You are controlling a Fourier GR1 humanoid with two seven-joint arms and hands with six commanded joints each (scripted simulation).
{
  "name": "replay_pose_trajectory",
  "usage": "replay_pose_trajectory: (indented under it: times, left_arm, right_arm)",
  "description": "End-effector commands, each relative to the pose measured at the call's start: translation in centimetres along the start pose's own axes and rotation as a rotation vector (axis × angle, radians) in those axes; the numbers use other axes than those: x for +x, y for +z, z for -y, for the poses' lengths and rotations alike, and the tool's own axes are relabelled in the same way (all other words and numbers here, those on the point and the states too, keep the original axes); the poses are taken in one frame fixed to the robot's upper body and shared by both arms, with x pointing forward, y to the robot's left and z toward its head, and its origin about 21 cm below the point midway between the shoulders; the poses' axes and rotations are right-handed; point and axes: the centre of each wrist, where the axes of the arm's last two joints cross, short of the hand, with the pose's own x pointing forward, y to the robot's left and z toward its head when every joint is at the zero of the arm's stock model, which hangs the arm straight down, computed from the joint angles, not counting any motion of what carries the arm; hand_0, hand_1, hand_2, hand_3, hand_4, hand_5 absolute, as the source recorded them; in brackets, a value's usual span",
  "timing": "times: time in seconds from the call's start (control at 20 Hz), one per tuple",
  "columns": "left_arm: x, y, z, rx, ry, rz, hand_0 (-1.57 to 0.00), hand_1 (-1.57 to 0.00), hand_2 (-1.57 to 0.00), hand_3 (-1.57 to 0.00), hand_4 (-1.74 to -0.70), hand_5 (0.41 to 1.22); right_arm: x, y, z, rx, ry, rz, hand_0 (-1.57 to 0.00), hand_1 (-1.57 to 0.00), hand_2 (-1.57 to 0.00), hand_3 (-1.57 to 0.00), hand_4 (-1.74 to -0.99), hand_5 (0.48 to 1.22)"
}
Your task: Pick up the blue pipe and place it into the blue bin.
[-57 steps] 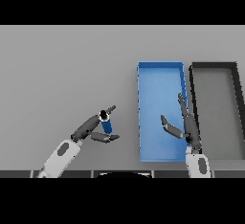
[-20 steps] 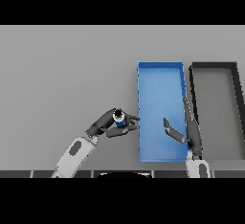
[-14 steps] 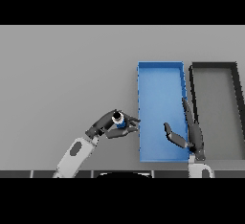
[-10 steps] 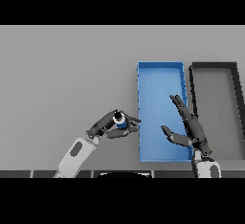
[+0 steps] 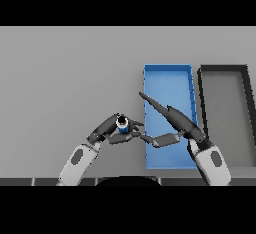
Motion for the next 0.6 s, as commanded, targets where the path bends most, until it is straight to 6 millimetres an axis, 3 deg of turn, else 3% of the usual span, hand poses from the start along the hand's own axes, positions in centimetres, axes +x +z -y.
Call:
replay_pose_trajectory:
  times: [0.0,0.3,0.55]
  left_arm:
    - [-0.1,0.1,-0.2,0.002,0.002,0.003,-1.57,-1.57,-1.57,-1.57,-1.47,1.221]
    - [-0.5,-0.4,0.0,-0.023,0.024,0.009,-1.57,-1.57,-1.57,-1.57,-1.46,1.221]
    - [-0.4,-0.2,-0.2,-0.017,0.023,-0.016,-1.57,-1.57,-1.57,-1.57,-1.47,1.221]
  right_arm:
    - [0.4,-0.6,-0.3,0.036,0.002,0.001,0.00,0.00,-0.04,0.00,-1.302,0.559]
    - [2.4,-4.3,-1.9,0.189,0.022,0.028,0.00,0.00,-0.05,0.00,-1.242,0.551]
    - [2.8,-7.2,-2.1,0.254,0.063,-0.007,-0.02,-0.03,-0.08,0.00,-1.186,0.521]
